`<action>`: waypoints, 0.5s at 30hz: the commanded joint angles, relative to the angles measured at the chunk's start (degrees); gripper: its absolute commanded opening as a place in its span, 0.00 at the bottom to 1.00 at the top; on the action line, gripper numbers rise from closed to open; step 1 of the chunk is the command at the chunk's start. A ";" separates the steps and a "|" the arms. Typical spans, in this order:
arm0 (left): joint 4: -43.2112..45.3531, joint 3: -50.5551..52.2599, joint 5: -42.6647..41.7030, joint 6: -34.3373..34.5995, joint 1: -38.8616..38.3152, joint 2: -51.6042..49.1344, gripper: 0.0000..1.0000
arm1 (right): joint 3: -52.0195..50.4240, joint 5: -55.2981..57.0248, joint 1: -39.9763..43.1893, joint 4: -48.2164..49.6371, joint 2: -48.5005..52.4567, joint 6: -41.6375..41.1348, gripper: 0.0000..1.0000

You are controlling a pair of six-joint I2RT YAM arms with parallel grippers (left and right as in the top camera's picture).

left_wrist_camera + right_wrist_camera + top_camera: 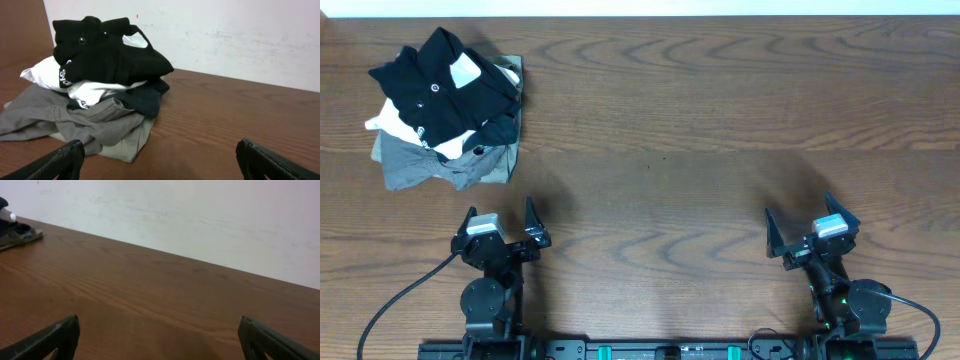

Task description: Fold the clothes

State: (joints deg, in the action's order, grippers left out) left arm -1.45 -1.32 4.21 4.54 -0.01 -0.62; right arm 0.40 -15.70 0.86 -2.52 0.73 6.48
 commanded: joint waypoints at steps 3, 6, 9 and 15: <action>-2.34 1.09 0.28 0.50 -0.42 0.55 0.98 | -0.09 -0.39 0.46 -0.26 -0.24 -0.63 0.99; -2.34 1.09 0.28 0.50 -0.72 0.52 0.98 | -0.09 -0.39 0.46 -0.26 -0.24 -0.63 0.99; -2.34 1.09 0.28 0.50 -0.72 0.50 0.98 | -0.09 -0.39 0.46 -0.26 -0.24 -0.63 0.99; -2.34 1.09 0.28 0.50 -0.72 0.42 0.98 | -0.09 -0.39 0.46 -0.26 -0.24 -0.63 0.99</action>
State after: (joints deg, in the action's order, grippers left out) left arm -1.45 -1.32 4.23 4.51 -0.56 -0.62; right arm 0.40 -15.70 0.86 -2.52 0.73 6.50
